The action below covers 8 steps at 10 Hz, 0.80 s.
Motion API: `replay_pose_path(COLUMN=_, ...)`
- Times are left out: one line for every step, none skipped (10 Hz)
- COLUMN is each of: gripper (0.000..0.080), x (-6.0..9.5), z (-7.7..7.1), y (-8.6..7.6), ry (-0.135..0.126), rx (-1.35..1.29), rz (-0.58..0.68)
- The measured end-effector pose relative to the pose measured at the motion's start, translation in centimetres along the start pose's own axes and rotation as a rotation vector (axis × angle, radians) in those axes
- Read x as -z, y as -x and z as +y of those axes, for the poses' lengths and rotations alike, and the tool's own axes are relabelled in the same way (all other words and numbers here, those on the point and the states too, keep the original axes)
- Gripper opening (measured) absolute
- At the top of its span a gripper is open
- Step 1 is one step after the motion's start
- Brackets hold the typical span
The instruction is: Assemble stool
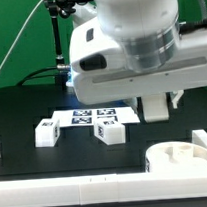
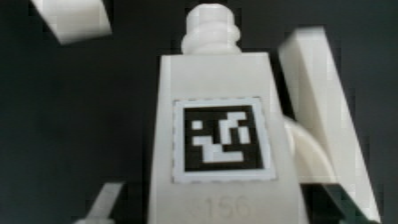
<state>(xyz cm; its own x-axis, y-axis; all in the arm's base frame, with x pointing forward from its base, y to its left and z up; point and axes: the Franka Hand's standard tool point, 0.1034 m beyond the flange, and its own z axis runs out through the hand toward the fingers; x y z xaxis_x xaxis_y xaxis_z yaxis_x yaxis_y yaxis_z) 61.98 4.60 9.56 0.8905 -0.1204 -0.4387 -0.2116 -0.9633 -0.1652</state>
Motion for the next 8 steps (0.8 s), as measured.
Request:
replay_pose_path(gripper=0.0338, x=-0.1, z=0.1, y=0.2, ry=0.001, rx=-0.003, rz=0.052)
replay_pose_path(gripper=0.0338, x=0.3, z=-0.1, y=-0.6, ry=-0.001, rx=-0.003, rz=0.152)
replay_pose_path(gripper=0.0338, x=0.6, z=-0.2, y=-0.7, ry=0.001, rx=-0.001, rz=0.227)
replay_pose_path(gripper=0.0338, x=1.2, z=-0.4, y=-0.5, ry=0.005, rx=0.015, rz=0.28)
replay_pose_path(gripper=0.0338, x=2.3, z=-0.8, y=-0.6, ry=0.007, rx=0.037, rz=0.336)
replay_pose_path(gripper=0.0338, x=3.2, z=-1.0, y=-0.5, ry=0.006, rx=0.049, rz=0.34)
replay_pose_path(gripper=0.0338, x=3.9, z=-1.4, y=-0.4, ry=0.005, rx=0.055, rz=0.315)
replay_pose_path(gripper=0.0338, x=4.6, z=-1.9, y=-0.8, ry=0.0, rx=0.055, rz=0.313)
